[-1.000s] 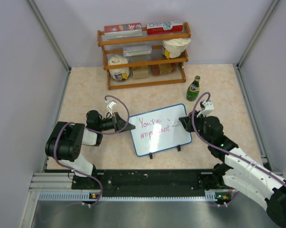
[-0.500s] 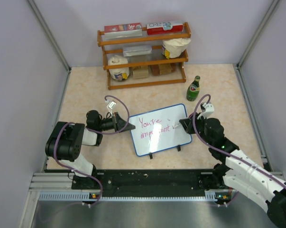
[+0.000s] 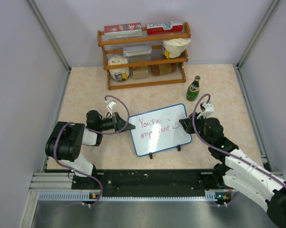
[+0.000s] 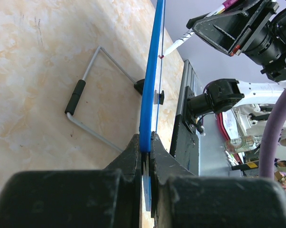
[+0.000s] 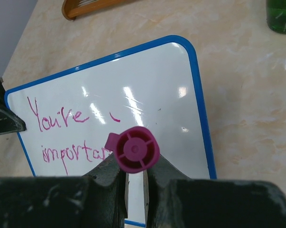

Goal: Write a sentence on the whiteboard

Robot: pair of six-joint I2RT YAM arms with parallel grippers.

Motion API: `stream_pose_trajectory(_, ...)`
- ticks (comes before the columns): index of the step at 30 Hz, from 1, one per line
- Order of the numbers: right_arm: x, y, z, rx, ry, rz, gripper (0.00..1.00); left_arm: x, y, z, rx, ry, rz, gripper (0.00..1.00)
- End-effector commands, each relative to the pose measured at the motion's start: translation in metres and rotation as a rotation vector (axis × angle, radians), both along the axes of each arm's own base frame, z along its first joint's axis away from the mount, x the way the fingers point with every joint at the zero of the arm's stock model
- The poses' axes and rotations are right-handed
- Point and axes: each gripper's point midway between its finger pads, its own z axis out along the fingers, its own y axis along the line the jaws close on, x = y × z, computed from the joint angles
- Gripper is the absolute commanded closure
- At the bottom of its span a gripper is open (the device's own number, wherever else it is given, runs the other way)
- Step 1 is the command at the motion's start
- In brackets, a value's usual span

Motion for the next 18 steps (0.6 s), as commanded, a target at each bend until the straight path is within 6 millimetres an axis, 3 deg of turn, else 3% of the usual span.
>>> stream_pose_trajectory(1,0.014,-0.005,0.02,0.005,-0.045,-0.053,1.0,0.014,0.005,-0.002,0.019,-0.08,0.06,1.0)
stream_pose_trajectory(18,0.023,-0.007,0.034,0.009,-0.074,-0.088,1.0,0.014,0.005,-0.002,0.02,-0.083,0.06,1.0)
